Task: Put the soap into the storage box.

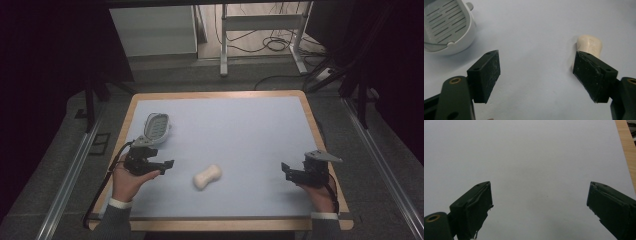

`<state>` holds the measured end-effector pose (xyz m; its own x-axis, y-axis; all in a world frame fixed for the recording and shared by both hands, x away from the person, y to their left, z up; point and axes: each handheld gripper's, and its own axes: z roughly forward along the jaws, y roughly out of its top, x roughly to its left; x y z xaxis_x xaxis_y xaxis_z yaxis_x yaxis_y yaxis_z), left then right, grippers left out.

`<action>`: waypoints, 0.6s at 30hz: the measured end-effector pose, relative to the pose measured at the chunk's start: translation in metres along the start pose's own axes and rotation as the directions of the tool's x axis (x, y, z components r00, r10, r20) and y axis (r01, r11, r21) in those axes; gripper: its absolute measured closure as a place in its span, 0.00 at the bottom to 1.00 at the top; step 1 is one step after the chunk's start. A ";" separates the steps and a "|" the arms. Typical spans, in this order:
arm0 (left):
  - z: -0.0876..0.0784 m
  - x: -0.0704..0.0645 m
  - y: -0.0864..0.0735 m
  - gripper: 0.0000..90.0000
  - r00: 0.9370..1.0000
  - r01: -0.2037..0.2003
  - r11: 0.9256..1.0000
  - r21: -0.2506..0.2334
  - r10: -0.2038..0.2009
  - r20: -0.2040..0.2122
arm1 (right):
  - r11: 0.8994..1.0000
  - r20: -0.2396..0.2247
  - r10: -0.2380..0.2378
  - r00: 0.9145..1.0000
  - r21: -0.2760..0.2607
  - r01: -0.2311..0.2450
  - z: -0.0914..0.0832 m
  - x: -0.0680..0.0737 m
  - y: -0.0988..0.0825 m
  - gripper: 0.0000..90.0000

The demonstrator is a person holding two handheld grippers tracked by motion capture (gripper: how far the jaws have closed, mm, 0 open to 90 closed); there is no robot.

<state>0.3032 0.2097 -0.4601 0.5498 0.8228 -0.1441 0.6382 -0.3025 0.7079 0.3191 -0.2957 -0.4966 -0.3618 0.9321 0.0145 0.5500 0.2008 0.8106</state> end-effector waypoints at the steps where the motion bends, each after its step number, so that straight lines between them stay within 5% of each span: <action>1: 0.001 -0.002 0.003 0.26 1.000 -0.009 1.000 0.010 0.009 0.010 | 1.000 -0.001 -0.001 1.000 0.003 0.001 0.000 0.000 0.000 0.07; 18: 0.020 -0.030 0.024 0.26 0.994 -0.102 0.993 0.066 0.099 0.039 | 1.000 -0.001 -0.007 1.000 -0.001 0.007 -0.001 0.002 0.001 0.07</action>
<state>0.3131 0.1682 -0.4523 0.6312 0.7691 -0.1003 0.6134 -0.4159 0.6714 0.3180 -0.2943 -0.4949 -0.3670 0.9302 0.0093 0.5465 0.2075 0.8113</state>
